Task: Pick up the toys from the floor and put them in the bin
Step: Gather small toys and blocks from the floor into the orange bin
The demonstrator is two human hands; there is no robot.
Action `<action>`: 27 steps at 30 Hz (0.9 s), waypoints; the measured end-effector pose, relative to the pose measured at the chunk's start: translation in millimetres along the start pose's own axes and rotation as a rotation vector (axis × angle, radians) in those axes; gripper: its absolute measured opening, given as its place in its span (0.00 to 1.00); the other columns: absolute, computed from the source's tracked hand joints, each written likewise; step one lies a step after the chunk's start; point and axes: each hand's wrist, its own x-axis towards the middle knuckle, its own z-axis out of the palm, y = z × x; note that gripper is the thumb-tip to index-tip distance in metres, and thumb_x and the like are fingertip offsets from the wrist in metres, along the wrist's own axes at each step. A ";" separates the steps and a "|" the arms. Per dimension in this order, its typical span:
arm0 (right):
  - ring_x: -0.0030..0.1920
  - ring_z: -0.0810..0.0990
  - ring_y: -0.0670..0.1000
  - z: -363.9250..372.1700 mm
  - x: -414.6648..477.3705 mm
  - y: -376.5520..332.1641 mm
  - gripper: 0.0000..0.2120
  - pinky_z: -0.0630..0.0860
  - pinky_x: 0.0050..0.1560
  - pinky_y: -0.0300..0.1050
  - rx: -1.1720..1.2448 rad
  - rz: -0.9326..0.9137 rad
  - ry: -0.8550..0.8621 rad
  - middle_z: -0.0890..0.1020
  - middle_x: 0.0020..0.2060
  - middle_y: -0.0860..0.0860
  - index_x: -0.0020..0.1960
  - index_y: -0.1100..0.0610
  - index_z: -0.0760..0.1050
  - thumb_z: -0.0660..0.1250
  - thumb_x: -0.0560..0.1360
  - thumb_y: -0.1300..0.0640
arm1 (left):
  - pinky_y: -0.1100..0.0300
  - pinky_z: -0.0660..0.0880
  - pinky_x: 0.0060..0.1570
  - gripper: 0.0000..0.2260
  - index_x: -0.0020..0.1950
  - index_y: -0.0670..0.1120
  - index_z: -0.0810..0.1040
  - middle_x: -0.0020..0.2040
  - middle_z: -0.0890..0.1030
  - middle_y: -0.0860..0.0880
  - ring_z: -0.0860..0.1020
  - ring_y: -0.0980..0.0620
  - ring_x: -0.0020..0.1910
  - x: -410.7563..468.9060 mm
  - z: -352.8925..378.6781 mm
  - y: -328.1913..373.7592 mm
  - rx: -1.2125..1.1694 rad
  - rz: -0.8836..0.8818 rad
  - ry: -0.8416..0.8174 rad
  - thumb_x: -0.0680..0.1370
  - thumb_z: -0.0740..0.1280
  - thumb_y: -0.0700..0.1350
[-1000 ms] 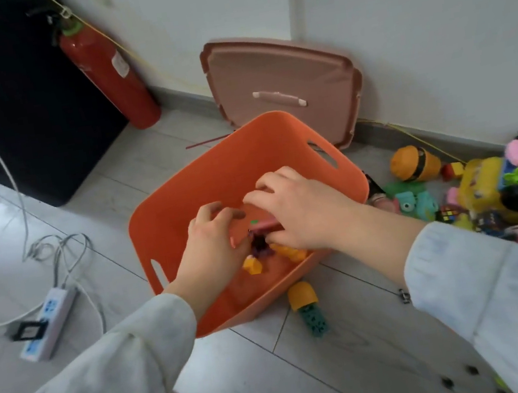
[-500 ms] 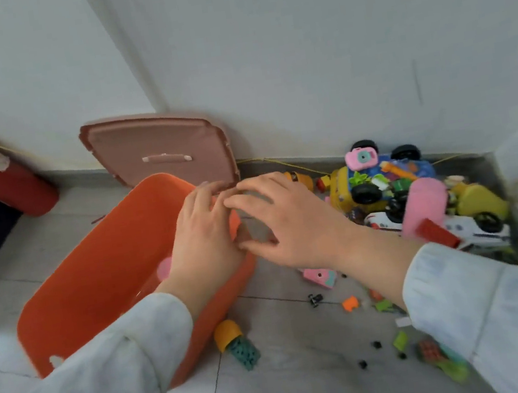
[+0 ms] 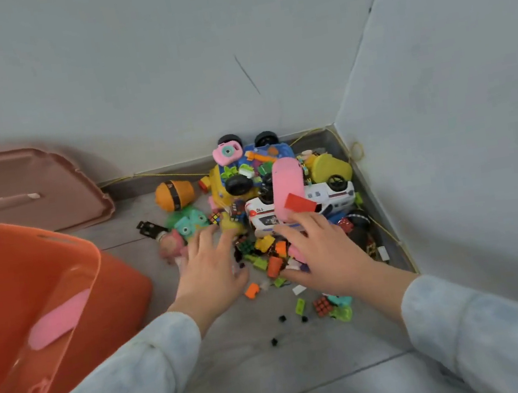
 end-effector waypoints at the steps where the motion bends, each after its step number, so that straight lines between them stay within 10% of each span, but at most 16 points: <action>1: 0.75 0.56 0.57 5.6 -8.4 9.0 0.37 0.73 0.64 0.64 0.021 0.055 -0.012 0.61 0.73 0.51 0.75 0.44 0.57 0.64 0.72 0.31 | 0.39 0.64 0.69 0.33 0.75 0.56 0.63 0.74 0.61 0.43 0.58 0.38 0.75 0.0 9.0 3.9 0.012 -0.013 -0.044 0.71 0.69 0.58; 10: 0.77 0.30 0.60 62.3 -40.3 39.8 0.54 0.61 0.69 0.74 0.089 0.514 -0.196 0.31 0.78 0.49 0.77 0.37 0.44 0.70 0.62 0.26 | 0.26 0.48 0.69 0.49 0.77 0.65 0.41 0.79 0.34 0.42 0.32 0.30 0.75 0.7 68.3 2.8 0.056 -0.210 -0.224 0.65 0.63 0.77; 20: 0.73 0.31 0.75 80.1 -23.1 53.6 0.59 0.48 0.74 0.72 0.130 0.552 -0.327 0.26 0.75 0.54 0.79 0.37 0.37 0.69 0.61 0.24 | 0.43 0.57 0.74 0.52 0.79 0.62 0.40 0.79 0.36 0.43 0.43 0.36 0.78 7.2 91.7 0.9 -0.081 -0.040 -0.348 0.68 0.74 0.62; 27: 0.74 0.34 0.75 80.9 -19.3 46.6 0.54 0.53 0.75 0.69 0.156 0.410 -0.309 0.28 0.76 0.48 0.77 0.31 0.41 0.70 0.62 0.25 | 0.29 0.64 0.66 0.50 0.76 0.69 0.41 0.77 0.28 0.43 0.40 0.33 0.78 25.0 104.4 30.7 0.015 -0.012 -0.325 0.66 0.75 0.65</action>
